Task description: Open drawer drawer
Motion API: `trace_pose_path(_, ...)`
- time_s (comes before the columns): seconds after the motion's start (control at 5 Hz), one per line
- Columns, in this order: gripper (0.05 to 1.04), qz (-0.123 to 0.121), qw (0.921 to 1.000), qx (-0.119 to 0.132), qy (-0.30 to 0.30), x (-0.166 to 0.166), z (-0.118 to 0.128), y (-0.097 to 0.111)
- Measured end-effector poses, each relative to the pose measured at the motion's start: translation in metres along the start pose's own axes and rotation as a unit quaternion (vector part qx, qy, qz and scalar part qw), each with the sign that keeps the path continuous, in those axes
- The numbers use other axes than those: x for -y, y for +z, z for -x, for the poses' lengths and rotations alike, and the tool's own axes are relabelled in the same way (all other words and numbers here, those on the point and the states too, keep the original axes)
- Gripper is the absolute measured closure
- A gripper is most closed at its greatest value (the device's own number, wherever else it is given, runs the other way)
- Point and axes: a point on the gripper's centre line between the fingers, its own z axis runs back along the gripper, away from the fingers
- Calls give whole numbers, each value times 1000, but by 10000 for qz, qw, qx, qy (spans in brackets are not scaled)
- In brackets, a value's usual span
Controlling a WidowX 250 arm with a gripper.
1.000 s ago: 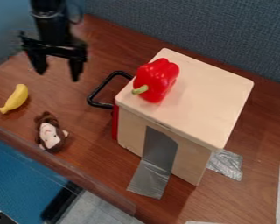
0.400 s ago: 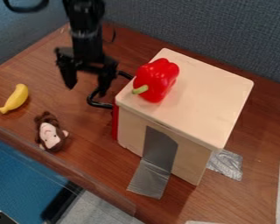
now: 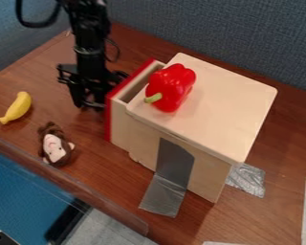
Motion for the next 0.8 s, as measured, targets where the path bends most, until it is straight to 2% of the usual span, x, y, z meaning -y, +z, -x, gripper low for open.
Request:
trace_pose_path(0.2,829,-61,9999,60,142,-24,-8,5)
trace_pose_path(0.4,799,-98,9998,60,159,-34,-16,6)
trace_pose_path(0.6,685,-100,9980,168,599,-59,-25,10)
trace_pose_path(0.8,380,-156,9978,189,614,-68,-26,13)
